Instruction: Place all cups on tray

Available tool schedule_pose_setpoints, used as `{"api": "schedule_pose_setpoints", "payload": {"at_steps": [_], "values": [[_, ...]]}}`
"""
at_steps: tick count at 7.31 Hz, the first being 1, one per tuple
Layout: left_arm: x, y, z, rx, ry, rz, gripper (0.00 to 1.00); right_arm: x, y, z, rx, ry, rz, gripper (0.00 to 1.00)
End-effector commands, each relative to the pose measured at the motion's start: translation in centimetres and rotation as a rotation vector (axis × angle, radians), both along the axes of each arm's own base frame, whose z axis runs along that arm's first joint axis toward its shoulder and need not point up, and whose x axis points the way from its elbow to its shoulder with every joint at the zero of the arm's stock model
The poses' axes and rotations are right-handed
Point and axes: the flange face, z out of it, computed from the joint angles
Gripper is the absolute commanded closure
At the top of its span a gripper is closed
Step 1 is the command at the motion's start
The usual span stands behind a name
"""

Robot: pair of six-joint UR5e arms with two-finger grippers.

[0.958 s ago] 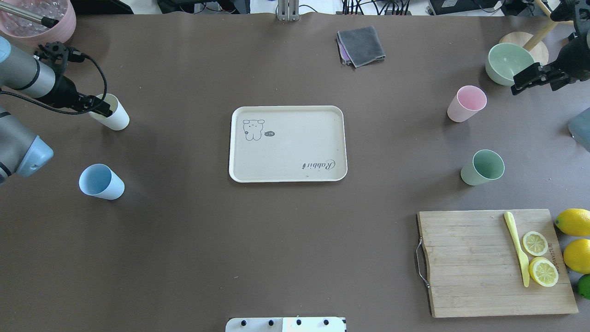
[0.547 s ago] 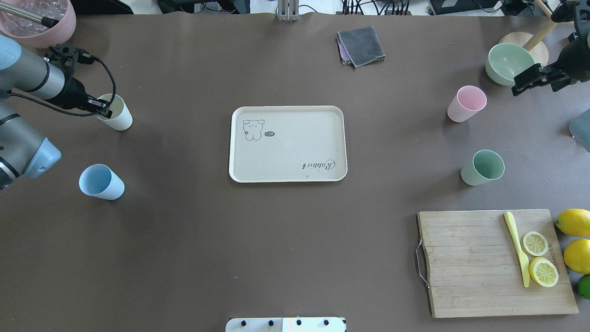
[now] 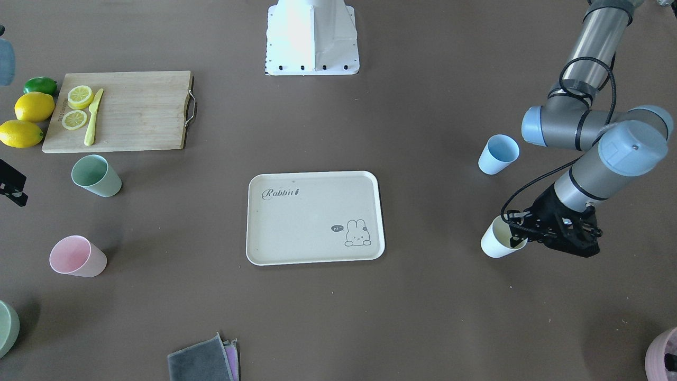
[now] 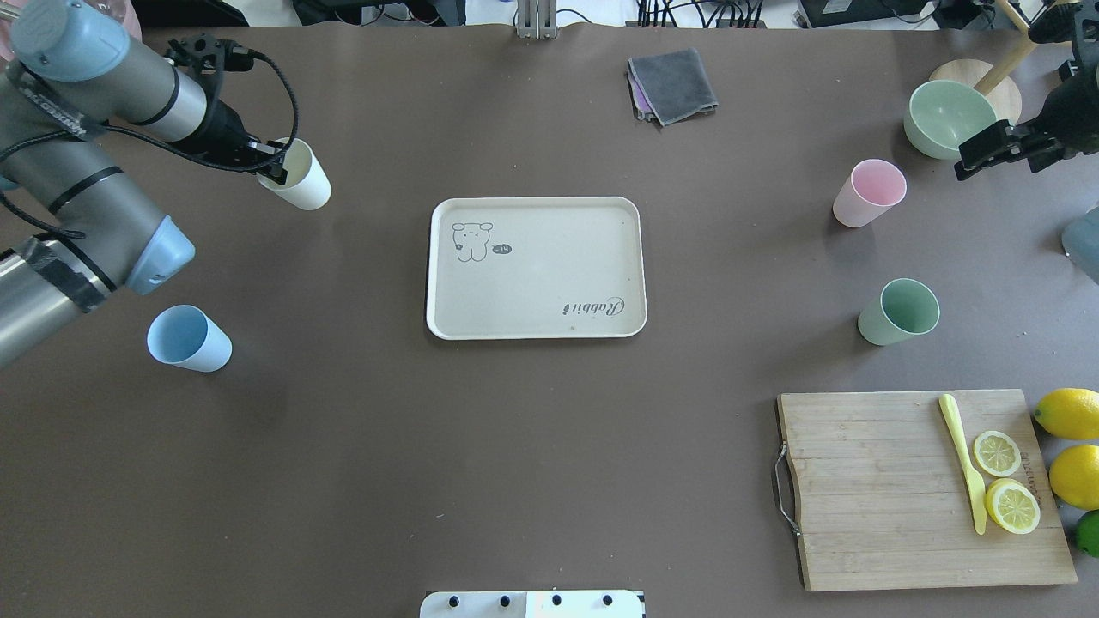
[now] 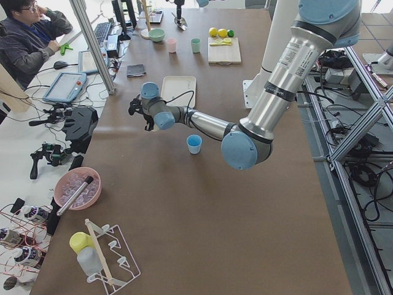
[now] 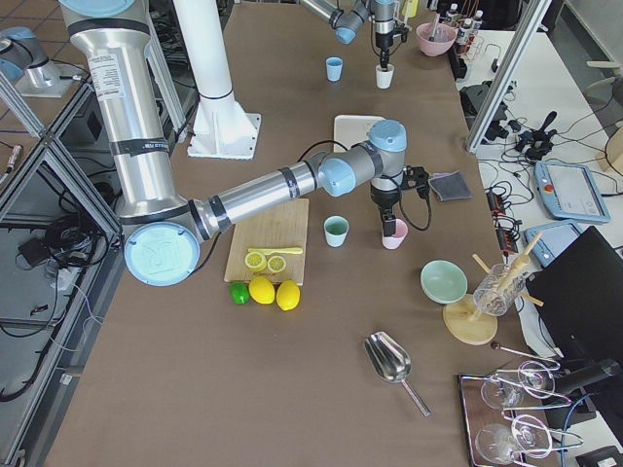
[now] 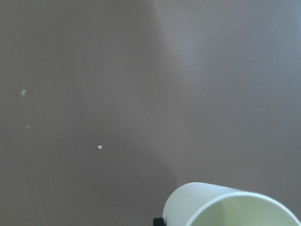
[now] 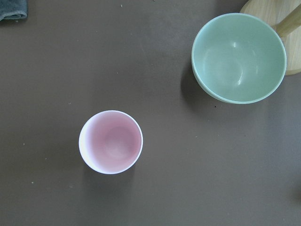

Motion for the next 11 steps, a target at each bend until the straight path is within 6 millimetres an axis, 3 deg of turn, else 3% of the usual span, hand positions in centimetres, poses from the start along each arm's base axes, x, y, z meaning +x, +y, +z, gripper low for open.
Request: {"api": "schedule_pose_setpoints", "payload": {"at_steps": [1, 2, 3, 5, 6, 7, 8, 9, 11], "values": [[9.3, 2.9, -8.3, -0.061, 0.052, -0.039, 1.0, 0.0, 0.0, 0.2, -0.007, 0.001, 0.002, 0.0], [12.4, 3.7, -11.9, -0.076, 0.034, -0.059, 1.0, 0.0, 0.0, 0.3, -0.008, 0.002, 0.002, 0.0], [14.4, 4.1, -13.5, -0.091, 0.006, -0.047, 1.0, 0.0, 0.0, 0.4, -0.012, -0.001, 0.0, 0.0], [15.3, 4.5, -13.5, -0.081, -0.005, -0.05, 0.96, -0.2, -0.2, 0.8, -0.008, -0.001, -0.001, 0.0], [16.7, 5.4, -13.2, -0.066, -0.023, -0.05, 0.44, -0.5, -0.2, 0.8, 0.001, -0.004, -0.005, 0.0], [17.9, 6.2, -13.1, -0.042, -0.04, -0.066, 0.23, -0.5, -0.2, 0.7, 0.007, -0.007, -0.005, 0.0], [17.9, 6.3, -13.2, -0.036, -0.039, -0.065, 0.04, -0.5, -0.2, 0.7, 0.007, -0.007, -0.005, 0.0], [16.9, 5.7, -13.8, -0.032, -0.029, -0.079, 0.03, -0.6, -0.2, 0.6, 0.008, -0.007, -0.007, 0.0], [7.1, -0.4, -14.5, -0.09, 0.022, -0.069, 0.02, -1.1, -1.5, 0.9, -0.001, -0.002, -0.008, 0.0]]}}
